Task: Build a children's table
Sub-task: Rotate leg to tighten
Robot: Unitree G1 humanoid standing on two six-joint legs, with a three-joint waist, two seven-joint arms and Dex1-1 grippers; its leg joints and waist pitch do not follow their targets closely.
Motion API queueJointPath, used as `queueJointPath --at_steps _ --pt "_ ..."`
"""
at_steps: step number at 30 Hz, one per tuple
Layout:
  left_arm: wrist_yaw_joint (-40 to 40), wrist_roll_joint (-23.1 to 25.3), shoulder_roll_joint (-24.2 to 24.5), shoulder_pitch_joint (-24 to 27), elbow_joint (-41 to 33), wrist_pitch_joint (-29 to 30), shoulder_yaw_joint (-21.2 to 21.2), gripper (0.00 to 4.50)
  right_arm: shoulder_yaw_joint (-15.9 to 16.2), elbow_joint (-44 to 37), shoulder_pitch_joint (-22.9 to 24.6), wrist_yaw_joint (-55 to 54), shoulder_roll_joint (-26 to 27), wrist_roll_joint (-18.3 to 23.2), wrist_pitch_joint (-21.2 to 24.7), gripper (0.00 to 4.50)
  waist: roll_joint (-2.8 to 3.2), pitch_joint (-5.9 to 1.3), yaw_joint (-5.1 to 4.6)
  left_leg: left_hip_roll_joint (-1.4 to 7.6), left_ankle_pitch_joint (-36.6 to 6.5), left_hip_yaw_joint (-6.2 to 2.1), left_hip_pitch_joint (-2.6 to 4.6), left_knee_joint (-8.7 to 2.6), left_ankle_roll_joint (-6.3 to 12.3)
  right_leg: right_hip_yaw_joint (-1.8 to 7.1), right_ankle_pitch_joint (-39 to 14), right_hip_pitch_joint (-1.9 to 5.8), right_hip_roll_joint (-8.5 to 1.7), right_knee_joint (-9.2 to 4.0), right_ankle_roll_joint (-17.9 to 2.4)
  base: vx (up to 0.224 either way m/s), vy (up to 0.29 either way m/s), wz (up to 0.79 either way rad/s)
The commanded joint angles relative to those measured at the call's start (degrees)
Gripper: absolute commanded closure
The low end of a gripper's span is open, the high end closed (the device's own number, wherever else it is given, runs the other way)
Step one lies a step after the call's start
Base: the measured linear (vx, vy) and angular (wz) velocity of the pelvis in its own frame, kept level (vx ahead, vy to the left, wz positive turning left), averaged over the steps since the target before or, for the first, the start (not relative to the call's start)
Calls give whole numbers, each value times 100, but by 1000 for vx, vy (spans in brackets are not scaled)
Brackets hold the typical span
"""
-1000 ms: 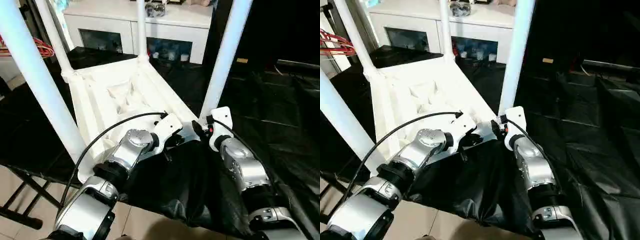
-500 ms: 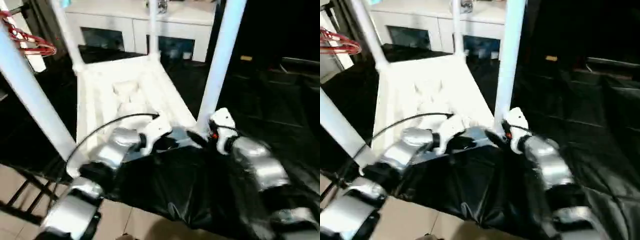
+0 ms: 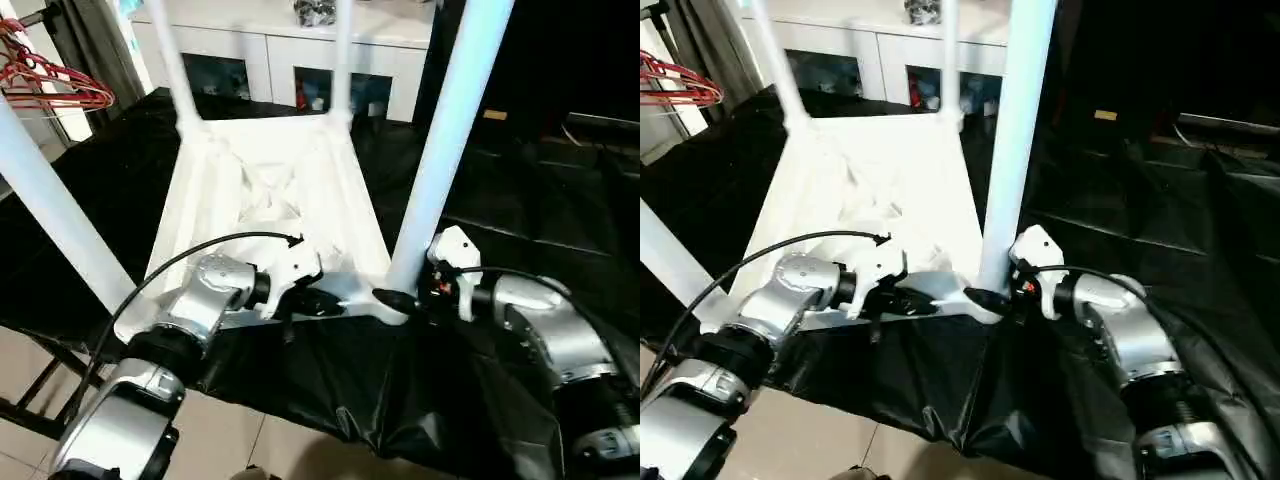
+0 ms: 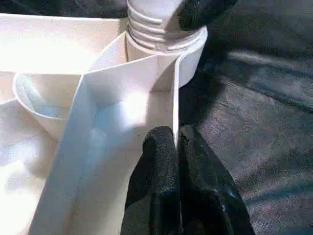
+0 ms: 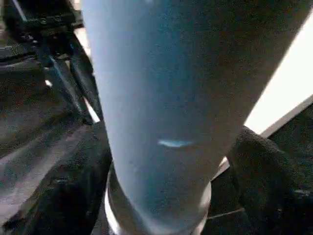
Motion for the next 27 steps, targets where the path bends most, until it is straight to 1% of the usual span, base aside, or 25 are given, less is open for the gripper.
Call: queueJointPath --at_steps 1,2,4,5,6,8,11,18,21,22,24,26,27 --pt "-199 -121 -22 -44 -126 -80 -28 450 58 -114 74 104 -45 1 18 118 -92 -352 8 386 -1045 -183 78 -359 379 317 -1146 246 -576 -459 -1212 0 0 0" --pt "-224 -124 -9 -41 -139 -71 -28 450 90 -138 99 179 -62 2 16 144 -85 -355 10 386 -1040 -183 78 -358 389 314 -1162 248 -579 -465 -1210 0 0 0" --pt "-287 -126 7 -35 -147 -80 -23 450 179 -208 159 319 -117 1 7 147 -88 -362 13 385 -1004 -187 73 -356 390 313 -1147 254 -579 -459 -1207 0 0 0" --pt "-293 -119 11 -36 -141 -89 -19 450 209 -232 180 352 -135 -11 -15 152 -82 -356 16 389 -1008 -183 79 -355 396 313 -1142 244 -573 -465 -1207 0 0 0" --pt "-297 -117 11 -36 -139 -90 -18 450 213 -236 184 357 -138 -10 -13 168 -80 -354 18 395 -1028 -183 88 -357 393 313 -1151 239 -571 -463 -1209 0 0 0" --pt "-306 -103 12 -36 -130 -93 -8 450 227 -239 190 360 -145 -15 -8 182 -81 -349 22 391 -1078 -186 87 -362 373 313 -1266 239 -580 -474 -1199 0 0 0" --pt "-309 -104 12 -31 -139 -85 -7 450 213 -204 167 337 -131 -16 -2 192 -83 -353 25 390 -1073 -186 84 -360 355 316 -1279 242 -579 -474 -1188 0 0 0" --pt "-285 -84 8 -26 -119 -98 1 450 214 -208 168 380 -145 -28 7 196 -89 -359 29 388 -1003 -184 79 -352 389 312 -1152 245 -576 -460 -1216 0 0 0" --pt "51 -25 -66 -49 -31 -119 92 450 275 -239 262 317 -111 -35 25 196 -88 -361 29 390 -991 -184 81 -348 396 313 -1106 244 -573 -454 -1219 0 0 0" --pt "268 7 -129 -73 21 -64 130 450 251 -206 293 149 -12 -38 86 196 -88 -357 31 388 -997 -185 83 -351 399 312 -1125 242 -571 -460 -1215 0 0 0" --pt "468 39 -192 -94 65 -3 157 450 214 -153 316 -53 106 -47 148 196 -89 -341 28 384 -1087 -184 88 -358 367 310 -1328 231 -576 -486 -1188 0 0 0" --pt "1026 160 -360 -168 201 99 199 450 97 110 289 -687 417 -149 201 196 -106 -303 -3 374 -1370 -199 117 -386 236 307 -1925 206 -587 -555 -1061 0 0 0" --pt "1480 242 -536 -248 322 195 228 450 -37 366 224 -1291 708 -218 263 196 -111 -291 -24 364 -1512 -208 136 -393 160 305 -2256 194 -592 -585 -983 0 0 0"
